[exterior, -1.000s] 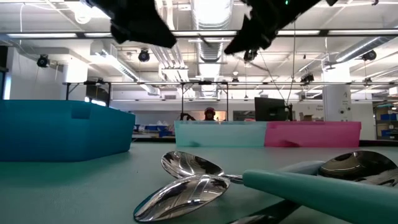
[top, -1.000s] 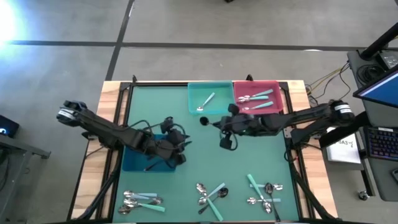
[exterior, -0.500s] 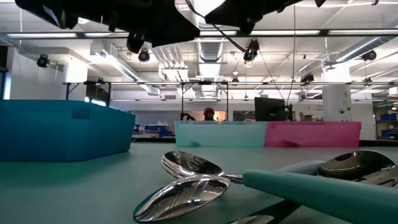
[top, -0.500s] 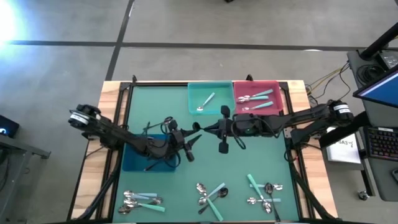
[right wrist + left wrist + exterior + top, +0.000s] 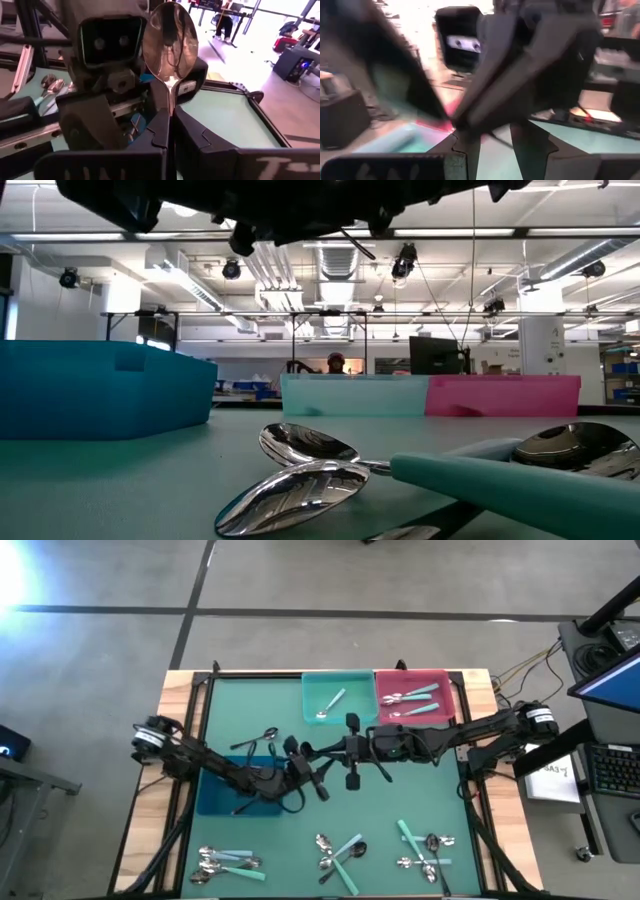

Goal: Sort silverware by color (type)
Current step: Put the center black spoon into the dark blue bin

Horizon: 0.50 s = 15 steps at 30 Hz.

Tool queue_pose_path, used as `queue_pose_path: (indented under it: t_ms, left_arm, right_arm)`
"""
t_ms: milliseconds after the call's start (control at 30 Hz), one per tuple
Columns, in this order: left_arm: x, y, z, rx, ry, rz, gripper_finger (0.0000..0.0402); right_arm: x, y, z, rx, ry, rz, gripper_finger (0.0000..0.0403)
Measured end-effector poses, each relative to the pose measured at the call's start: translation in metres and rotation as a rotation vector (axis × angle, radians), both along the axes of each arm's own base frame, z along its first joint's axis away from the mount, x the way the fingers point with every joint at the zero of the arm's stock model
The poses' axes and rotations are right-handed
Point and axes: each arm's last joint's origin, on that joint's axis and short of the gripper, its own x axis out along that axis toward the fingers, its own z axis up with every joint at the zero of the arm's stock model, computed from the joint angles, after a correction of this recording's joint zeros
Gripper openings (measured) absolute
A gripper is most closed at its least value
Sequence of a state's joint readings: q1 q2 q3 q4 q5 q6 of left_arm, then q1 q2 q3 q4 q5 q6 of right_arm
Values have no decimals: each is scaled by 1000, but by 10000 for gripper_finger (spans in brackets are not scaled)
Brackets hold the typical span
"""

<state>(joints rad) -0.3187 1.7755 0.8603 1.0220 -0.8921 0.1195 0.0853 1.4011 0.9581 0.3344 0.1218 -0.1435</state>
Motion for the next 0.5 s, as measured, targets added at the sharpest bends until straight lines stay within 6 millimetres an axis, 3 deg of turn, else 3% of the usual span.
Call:
queue_pose_path:
  t_ms: [167, 333, 500]
  left_arm:
    - [-1, 1, 0, 8, 10, 25, 71]
    - [-2, 0, 2, -29, -22, -1, 9]
    - [-3, 1, 5, -28, -12, -20, 2]
  right_arm:
    - [-1, 3, 1, -12, 3, 7, 8]
    - [-4, 3, 4, -26, -3, 14, 8]
    - [-5, 3, 6, -7, -8, 14, 12]
